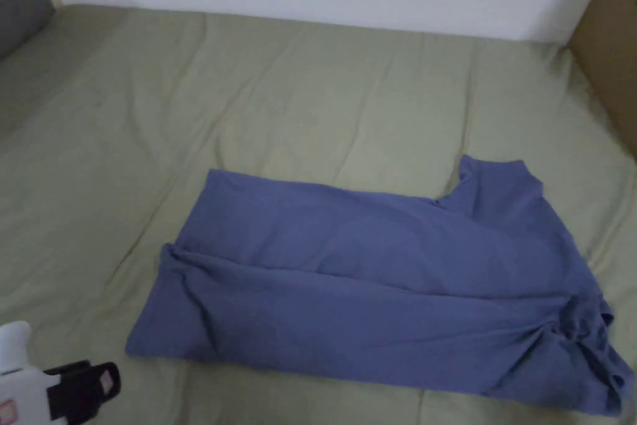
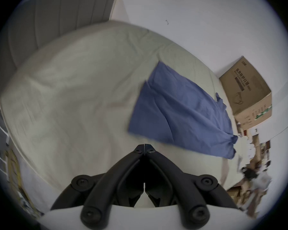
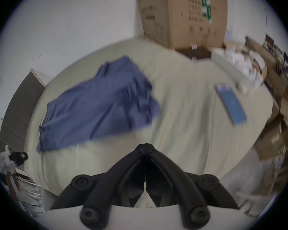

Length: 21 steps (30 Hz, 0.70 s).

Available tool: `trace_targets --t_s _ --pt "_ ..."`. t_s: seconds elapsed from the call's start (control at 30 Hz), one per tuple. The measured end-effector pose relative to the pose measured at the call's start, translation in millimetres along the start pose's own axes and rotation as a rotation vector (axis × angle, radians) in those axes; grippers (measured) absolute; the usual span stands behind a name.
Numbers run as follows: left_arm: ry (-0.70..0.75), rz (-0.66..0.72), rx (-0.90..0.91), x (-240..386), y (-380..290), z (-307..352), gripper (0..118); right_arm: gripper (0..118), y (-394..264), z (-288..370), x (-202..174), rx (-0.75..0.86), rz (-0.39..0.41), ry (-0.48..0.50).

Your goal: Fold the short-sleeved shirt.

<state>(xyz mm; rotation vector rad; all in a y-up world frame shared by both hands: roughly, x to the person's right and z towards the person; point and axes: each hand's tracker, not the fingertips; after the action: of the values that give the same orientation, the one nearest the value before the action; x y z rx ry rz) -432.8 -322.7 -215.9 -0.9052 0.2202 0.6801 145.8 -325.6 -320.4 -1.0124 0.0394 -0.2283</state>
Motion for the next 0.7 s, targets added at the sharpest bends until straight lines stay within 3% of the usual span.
trace_targets --t_s 0.07,0.13,0.23,0.27,0.3,0.33,0.37,0.4,0.5,0.57,0.63,0.7 --pt "0.014 -0.025 -0.007 1.8 -7.6 -7.8 0 0 -20.8 -2.0 -1.8 -0.012 -0.060 0.020" --pt "0.100 -0.111 -0.010 8.3 1.9 -18.2 0 0 -25.4 -3.3 -3.0 -0.008 -0.061 0.016" --pt "0.099 -0.144 0.046 15.1 25.0 -32.6 2 0 -15.8 0.3 -11.4 -0.005 -0.042 0.021" --pt "0.097 -0.143 0.065 8.7 34.1 -41.3 15 0 -12.5 1.6 -13.0 0.005 -0.035 0.024" --pt "0.110 -0.143 0.100 8.7 43.7 -50.5 39 0 -6.2 3.0 -14.2 0.016 -0.029 0.031" --pt "0.119 -0.148 0.102 9.7 51.6 -59.8 76 0 -2.4 4.2 -16.4 0.027 -0.027 0.038" --pt "0.125 -0.161 0.095 10.0 59.4 -69.0 92 0 1.0 5.3 -18.6 0.036 -0.026 0.044" --pt "0.142 -0.174 0.068 9.9 65.6 -76.5 93 0 4.1 6.3 -21.2 0.042 -0.024 0.049" --pt "0.173 -0.226 -0.065 11.8 78.9 -108.3 74 0 10.8 8.6 -30.0 0.057 -0.002 0.054" --pt "0.154 -0.265 -0.142 10.9 71.5 -126.3 16 0 14.9 9.0 -38.6 0.052 0.022 0.043" --pt "0.179 -0.274 -0.126 13.2 66.4 -130.3 6 0 19.2 6.3 -43.0 0.039 0.046 0.025" --pt "0.168 -0.182 -0.131 11.8 65.9 -123.4 6 0 25.9 2.4 -36.6 0.040 0.065 0.021"
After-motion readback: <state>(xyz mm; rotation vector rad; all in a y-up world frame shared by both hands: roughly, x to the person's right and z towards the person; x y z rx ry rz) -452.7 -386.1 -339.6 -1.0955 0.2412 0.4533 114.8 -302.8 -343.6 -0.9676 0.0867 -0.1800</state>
